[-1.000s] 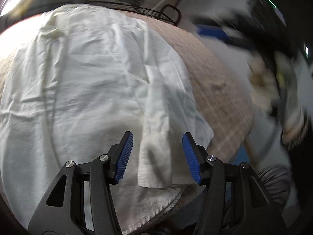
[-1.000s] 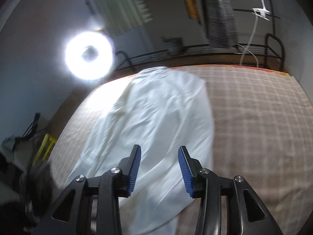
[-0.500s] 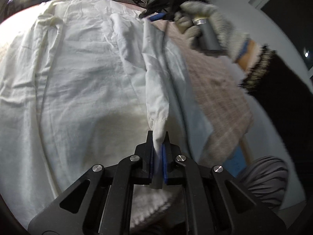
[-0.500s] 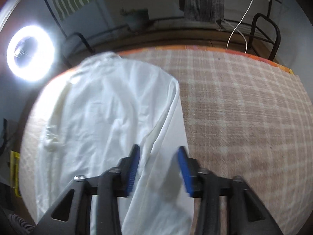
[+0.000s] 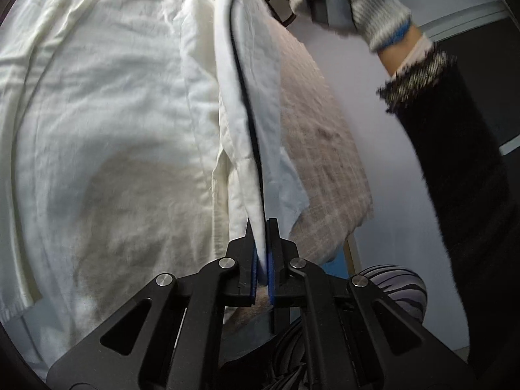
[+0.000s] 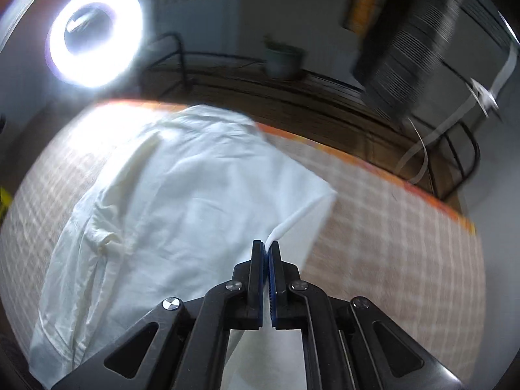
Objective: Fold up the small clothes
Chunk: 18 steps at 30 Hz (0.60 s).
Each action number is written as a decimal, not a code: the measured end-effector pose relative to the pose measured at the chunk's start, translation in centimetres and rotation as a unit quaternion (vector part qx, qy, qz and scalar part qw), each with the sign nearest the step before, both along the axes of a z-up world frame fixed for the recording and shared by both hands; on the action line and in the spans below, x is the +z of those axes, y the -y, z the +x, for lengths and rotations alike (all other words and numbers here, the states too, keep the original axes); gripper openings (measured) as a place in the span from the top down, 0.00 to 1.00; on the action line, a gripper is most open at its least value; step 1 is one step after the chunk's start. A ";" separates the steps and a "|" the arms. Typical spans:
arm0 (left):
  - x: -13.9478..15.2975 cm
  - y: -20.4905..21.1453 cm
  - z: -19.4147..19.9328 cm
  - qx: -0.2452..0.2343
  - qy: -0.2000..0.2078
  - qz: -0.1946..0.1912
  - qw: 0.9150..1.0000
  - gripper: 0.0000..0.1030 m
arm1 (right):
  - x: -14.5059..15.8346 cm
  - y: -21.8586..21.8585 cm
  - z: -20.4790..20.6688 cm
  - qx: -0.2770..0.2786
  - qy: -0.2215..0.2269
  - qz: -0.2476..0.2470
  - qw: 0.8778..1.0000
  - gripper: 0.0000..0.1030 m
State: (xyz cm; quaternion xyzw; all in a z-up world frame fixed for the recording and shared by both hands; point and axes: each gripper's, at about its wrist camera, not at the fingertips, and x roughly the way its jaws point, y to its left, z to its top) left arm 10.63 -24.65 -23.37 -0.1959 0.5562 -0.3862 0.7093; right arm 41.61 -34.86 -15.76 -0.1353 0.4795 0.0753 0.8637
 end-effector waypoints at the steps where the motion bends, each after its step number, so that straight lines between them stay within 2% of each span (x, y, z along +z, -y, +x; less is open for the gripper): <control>1: -0.2 -0.1 0.0 0.002 -0.002 0.002 1.000 0.98 | -0.9 -0.9 0.4 0.010 -0.008 -0.011 1.000 1.00; 3: -0.4 0.0 0.2 0.005 -0.006 0.006 1.000 0.98 | -2.7 -1.9 0.9 0.018 -0.023 -0.020 0.999 1.00; 9: -0.5 -0.2 0.4 0.003 -0.002 0.019 1.000 0.98 | -6.6 -1.2 2.1 -0.003 -0.058 0.051 0.997 0.96; 10: -0.4 -0.3 0.3 0.003 0.003 0.024 1.000 0.98 | -6.4 -0.8 2.0 -0.007 -0.055 0.068 0.996 0.93; 11: -0.2 -0.4 0.2 0.003 0.006 0.028 1.000 0.98 | -5.9 -0.2 1.7 -0.014 -0.052 0.085 0.995 0.83; 12: 0.0 -0.5 0.2 0.003 0.008 0.033 0.999 0.98 | -5.0 0.4 1.2 -0.021 -0.043 0.101 0.994 0.80; 15: 0.9 -1.5 0.1 0.008 0.019 0.035 0.999 0.92 | -2.3 2.4 -1.7 -0.028 -0.009 0.140 0.990 0.80; 18: 1.7 -3.0 -0.2 0.014 0.036 0.035 0.999 0.91 | -1.4 3.8 -5.3 -0.034 -0.010 0.158 0.987 0.89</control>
